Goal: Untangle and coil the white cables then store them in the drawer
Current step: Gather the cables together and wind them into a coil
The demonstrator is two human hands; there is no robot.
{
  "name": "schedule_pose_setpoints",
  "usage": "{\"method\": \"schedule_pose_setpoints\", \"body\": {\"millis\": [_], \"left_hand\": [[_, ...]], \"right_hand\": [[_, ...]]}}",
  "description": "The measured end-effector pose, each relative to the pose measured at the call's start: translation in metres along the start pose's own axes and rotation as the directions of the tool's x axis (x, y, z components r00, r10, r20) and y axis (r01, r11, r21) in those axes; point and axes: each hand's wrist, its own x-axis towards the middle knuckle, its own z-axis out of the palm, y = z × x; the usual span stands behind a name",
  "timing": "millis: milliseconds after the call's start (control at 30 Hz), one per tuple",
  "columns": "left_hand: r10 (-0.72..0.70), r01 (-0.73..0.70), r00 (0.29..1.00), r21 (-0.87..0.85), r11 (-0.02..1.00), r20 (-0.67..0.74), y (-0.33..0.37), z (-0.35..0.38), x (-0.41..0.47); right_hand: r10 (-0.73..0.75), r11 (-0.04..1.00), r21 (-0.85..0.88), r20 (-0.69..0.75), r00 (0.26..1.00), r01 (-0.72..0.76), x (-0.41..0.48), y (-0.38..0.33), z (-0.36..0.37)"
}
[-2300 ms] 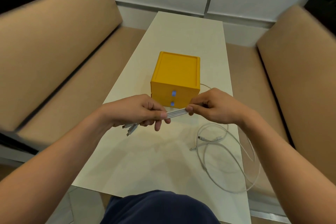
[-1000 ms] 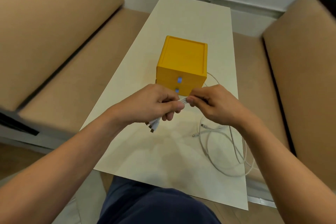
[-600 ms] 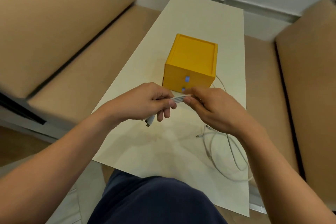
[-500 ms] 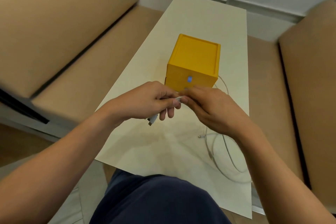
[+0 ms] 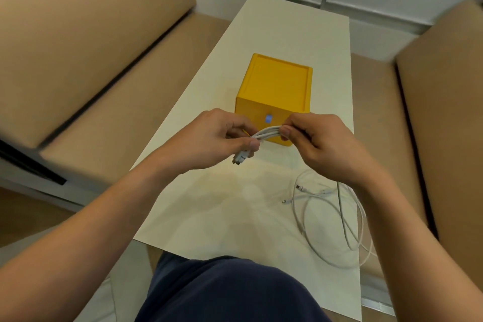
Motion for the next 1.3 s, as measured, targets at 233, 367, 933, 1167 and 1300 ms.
{"method": "schedule_pose_setpoints", "body": {"millis": [233, 367, 933, 1167, 1300], "left_hand": [[-0.113, 0.159, 0.984, -0.381, 0.911, 0.14, 0.005, -0.004, -0.002], [-0.15, 0.195, 0.979, -0.404, 0.894, 0.14, 0.007, -0.005, 0.001], [-0.121, 0.128, 0.992, -0.313, 0.941, 0.042, 0.013, -0.001, 0.004], [-0.11, 0.181, 0.979, -0.483, 0.857, 0.173, 0.009, -0.009, 0.005], [-0.108, 0.162, 0.984, -0.462, 0.872, 0.141, 0.007, -0.008, 0.007]], "right_hand": [[0.016, 1.0, 0.026, -0.008, 1.0, -0.016, 0.002, -0.001, -0.005], [0.002, 1.0, 0.012, 0.007, 1.0, -0.002, 0.004, -0.003, -0.005], [-0.005, 1.0, 0.008, -0.005, 1.0, 0.005, 0.002, -0.005, -0.007], [0.007, 1.0, 0.024, -0.015, 1.0, -0.007, 0.002, -0.003, -0.012], [0.009, 0.999, 0.041, -0.011, 1.0, -0.008, 0.001, -0.002, -0.01]]}}
